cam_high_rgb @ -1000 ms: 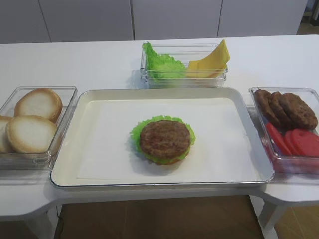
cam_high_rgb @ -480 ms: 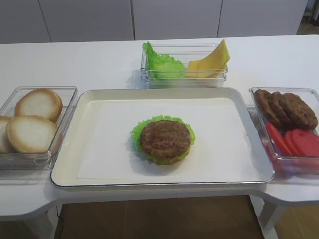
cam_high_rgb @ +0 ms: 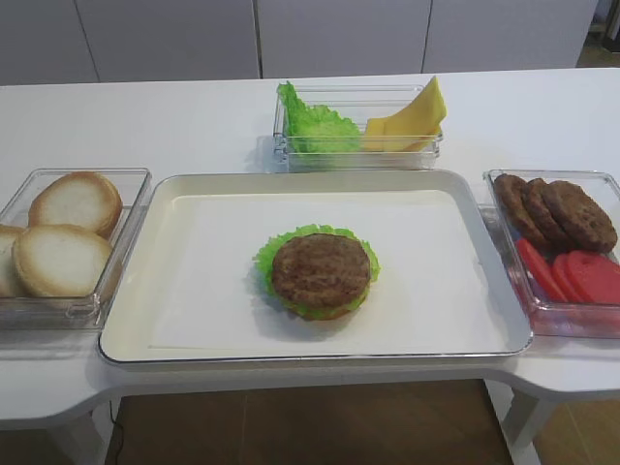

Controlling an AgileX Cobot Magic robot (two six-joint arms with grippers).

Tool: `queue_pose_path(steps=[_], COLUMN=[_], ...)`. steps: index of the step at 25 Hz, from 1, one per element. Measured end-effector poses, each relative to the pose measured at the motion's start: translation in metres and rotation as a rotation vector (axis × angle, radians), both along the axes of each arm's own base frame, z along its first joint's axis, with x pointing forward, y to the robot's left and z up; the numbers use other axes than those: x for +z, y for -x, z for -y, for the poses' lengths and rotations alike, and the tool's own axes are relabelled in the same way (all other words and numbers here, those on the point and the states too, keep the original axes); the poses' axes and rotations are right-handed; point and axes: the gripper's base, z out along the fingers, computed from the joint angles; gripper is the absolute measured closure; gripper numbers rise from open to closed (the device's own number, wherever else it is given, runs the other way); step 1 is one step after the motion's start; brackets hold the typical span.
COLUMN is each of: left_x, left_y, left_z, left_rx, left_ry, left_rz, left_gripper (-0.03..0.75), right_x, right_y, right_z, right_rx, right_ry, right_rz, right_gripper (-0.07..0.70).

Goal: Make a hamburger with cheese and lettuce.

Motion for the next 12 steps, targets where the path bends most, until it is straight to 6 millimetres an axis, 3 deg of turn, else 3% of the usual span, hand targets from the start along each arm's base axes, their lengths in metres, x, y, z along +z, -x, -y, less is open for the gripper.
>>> queue_pose_path(steps=[12], left_x=[0.0], left_y=[0.0], left_z=[0.0], left_rx=[0.0], left_ry=[0.0], left_rz=[0.0], left_gripper=[0.288], right_x=[-0.017], right_y=[-0.008], right_z=[-0.001], right_rx=[0.032], right_ry=[0.029], right_rz=[-0.053], right_gripper=[0.316])
